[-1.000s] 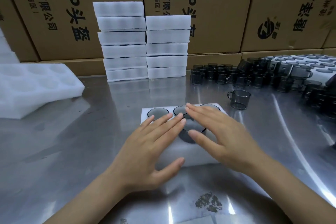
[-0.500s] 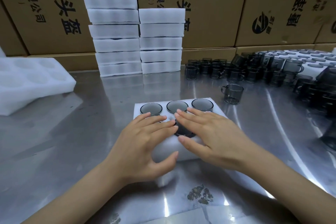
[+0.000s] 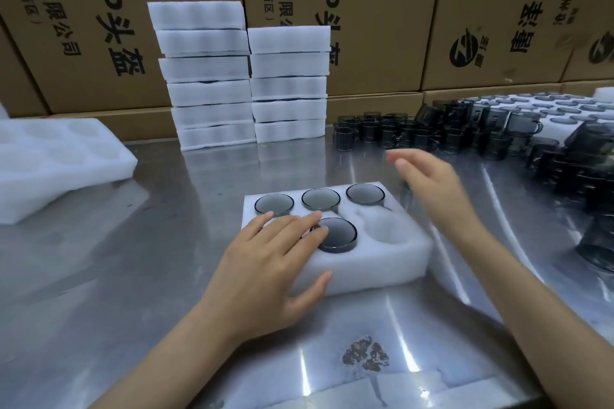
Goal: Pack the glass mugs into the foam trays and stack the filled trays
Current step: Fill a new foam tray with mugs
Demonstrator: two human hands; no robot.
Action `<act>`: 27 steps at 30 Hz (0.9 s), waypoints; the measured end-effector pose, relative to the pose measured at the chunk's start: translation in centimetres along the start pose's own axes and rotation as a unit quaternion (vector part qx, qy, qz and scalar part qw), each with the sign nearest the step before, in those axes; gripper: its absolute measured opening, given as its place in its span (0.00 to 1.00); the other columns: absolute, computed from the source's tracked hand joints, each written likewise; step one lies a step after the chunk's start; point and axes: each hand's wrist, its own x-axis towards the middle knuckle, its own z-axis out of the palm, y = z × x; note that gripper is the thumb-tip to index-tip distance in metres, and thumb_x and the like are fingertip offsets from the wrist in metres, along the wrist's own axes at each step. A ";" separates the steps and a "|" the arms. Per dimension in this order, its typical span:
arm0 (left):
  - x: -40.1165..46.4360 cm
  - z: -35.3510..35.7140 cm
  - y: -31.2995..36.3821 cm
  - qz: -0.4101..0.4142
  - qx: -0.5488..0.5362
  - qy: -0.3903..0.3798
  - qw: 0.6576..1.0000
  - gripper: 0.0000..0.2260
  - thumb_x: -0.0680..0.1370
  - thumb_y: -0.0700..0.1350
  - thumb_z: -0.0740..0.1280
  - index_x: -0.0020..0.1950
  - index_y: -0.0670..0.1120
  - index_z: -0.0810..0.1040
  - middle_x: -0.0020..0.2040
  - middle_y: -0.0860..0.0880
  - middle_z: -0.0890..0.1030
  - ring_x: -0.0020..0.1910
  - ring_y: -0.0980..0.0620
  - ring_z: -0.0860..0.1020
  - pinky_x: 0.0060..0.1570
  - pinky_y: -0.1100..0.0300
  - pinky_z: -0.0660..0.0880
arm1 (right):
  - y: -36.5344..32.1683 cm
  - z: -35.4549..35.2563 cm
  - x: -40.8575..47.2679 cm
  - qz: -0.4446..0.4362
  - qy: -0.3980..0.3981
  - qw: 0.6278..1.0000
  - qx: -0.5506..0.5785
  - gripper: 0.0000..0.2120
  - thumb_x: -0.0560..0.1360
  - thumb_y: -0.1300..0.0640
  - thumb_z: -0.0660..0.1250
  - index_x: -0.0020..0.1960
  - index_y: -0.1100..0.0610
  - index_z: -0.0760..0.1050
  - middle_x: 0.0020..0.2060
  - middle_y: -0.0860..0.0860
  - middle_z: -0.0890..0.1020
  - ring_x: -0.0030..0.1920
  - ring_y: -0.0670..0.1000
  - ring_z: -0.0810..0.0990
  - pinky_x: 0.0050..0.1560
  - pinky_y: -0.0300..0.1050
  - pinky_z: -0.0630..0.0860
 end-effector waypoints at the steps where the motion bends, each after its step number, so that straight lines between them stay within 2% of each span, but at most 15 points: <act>1: 0.1 0.0 0.0 0.005 0.007 0.011 1.000 0.20 0.74 0.55 0.63 0.59 0.44 0.81 0.61 0.48 0.79 0.54 0.48 0.80 0.57 0.49 0.75 | 1.3 -0.5 1.0 0.031 0.035 0.998 -0.047 0.13 0.79 0.56 0.61 0.61 0.51 0.76 0.58 0.46 0.79 0.60 0.45 0.75 0.60 0.43 0.70; 3: 0.3 0.0 0.3 0.023 0.022 0.038 0.999 0.19 0.74 0.54 0.64 0.58 0.44 0.81 0.60 0.47 0.80 0.53 0.48 0.80 0.56 0.50 0.75 | 3.9 -1.0 2.4 0.071 0.069 0.984 -0.151 0.16 0.78 0.54 0.61 0.66 0.53 0.72 0.64 0.50 0.74 0.64 0.50 0.70 0.62 0.46 0.67; 5: 0.4 0.3 0.7 0.049 0.030 0.060 0.997 0.17 0.74 0.53 0.64 0.57 0.44 0.82 0.59 0.48 0.81 0.52 0.48 0.80 0.56 0.51 0.74 | 6.0 -1.1 3.2 0.081 0.070 0.970 -0.220 0.20 0.77 0.53 0.63 0.68 0.54 0.69 0.69 0.53 0.67 0.69 0.55 0.63 0.65 0.50 0.64; 9: 0.4 0.8 1.1 0.081 0.024 0.060 0.995 0.16 0.74 0.51 0.65 0.57 0.45 0.82 0.56 0.49 0.82 0.50 0.49 0.80 0.52 0.53 0.73 | 8.6 -0.6 4.1 0.142 0.024 0.952 -0.269 0.26 0.76 0.47 0.65 0.71 0.51 0.64 0.74 0.54 0.54 0.73 0.58 0.55 0.65 0.57 0.64; 11: 0.3 0.9 1.0 0.083 0.024 0.051 0.995 0.16 0.74 0.50 0.66 0.58 0.45 0.81 0.54 0.50 0.82 0.49 0.49 0.80 0.51 0.53 0.74 | 9.1 -0.3 4.8 0.151 0.011 0.946 -0.288 0.22 0.76 0.46 0.66 0.67 0.52 0.68 0.74 0.56 0.57 0.72 0.59 0.58 0.64 0.56 0.65; 13: 0.4 1.0 0.8 0.084 0.021 0.048 0.995 0.15 0.74 0.49 0.67 0.59 0.45 0.81 0.53 0.50 0.82 0.48 0.49 0.80 0.49 0.54 0.75 | 9.5 -0.3 5.2 0.138 0.022 0.948 -0.287 0.16 0.76 0.49 0.65 0.61 0.54 0.72 0.70 0.57 0.66 0.67 0.59 0.66 0.60 0.53 0.68; 15: 0.5 1.1 0.7 0.086 0.018 0.048 0.995 0.15 0.73 0.47 0.68 0.59 0.45 0.81 0.51 0.50 0.82 0.48 0.48 0.80 0.48 0.54 0.76 | 9.5 -0.5 5.0 0.125 0.056 0.956 -0.258 0.10 0.76 0.52 0.65 0.55 0.54 0.75 0.63 0.56 0.73 0.58 0.57 0.73 0.52 0.47 0.68; 17: 0.5 1.1 0.6 0.086 0.019 0.045 0.995 0.15 0.73 0.47 0.69 0.59 0.45 0.81 0.50 0.50 0.82 0.48 0.48 0.80 0.47 0.54 0.77 | 9.1 -0.7 4.4 0.115 0.091 0.964 -0.223 0.07 0.74 0.51 0.68 0.50 0.51 0.74 0.57 0.55 0.75 0.48 0.51 0.73 0.47 0.43 0.66; 19: 0.4 1.1 0.6 0.086 0.019 0.038 0.995 0.15 0.74 0.47 0.68 0.60 0.45 0.80 0.50 0.50 0.82 0.48 0.48 0.80 0.46 0.54 0.77 | 7.8 -1.0 4.0 0.106 0.122 0.972 -0.171 0.13 0.72 0.50 0.71 0.53 0.50 0.72 0.56 0.53 0.74 0.46 0.48 0.71 0.47 0.42 0.66; 22: 0.4 1.1 0.5 0.083 0.016 0.034 0.996 0.15 0.75 0.48 0.67 0.60 0.46 0.80 0.50 0.51 0.82 0.48 0.48 0.80 0.47 0.54 0.76 | 4.8 -1.3 3.3 0.064 0.138 0.986 -0.074 0.26 0.69 0.49 0.73 0.64 0.50 0.70 0.55 0.48 0.69 0.48 0.44 0.72 0.51 0.38 0.67; 25: 0.3 1.1 0.5 0.080 0.011 0.032 0.996 0.15 0.75 0.48 0.66 0.61 0.46 0.80 0.50 0.51 0.81 0.49 0.48 0.79 0.48 0.54 0.76 | 1.5 -1.2 0.9 -0.021 0.082 0.996 -0.023 0.26 0.66 0.46 0.74 0.62 0.47 0.73 0.51 0.45 0.71 0.49 0.37 0.73 0.52 0.31 0.68; 27: 0.3 1.0 0.5 0.080 0.006 0.031 0.996 0.15 0.75 0.48 0.66 0.61 0.46 0.80 0.50 0.51 0.81 0.49 0.48 0.79 0.48 0.54 0.76 | 0.0 -0.9 -1.3 -0.066 0.029 0.997 -0.012 0.24 0.65 0.47 0.72 0.60 0.46 0.73 0.51 0.42 0.74 0.49 0.40 0.75 0.48 0.35 0.74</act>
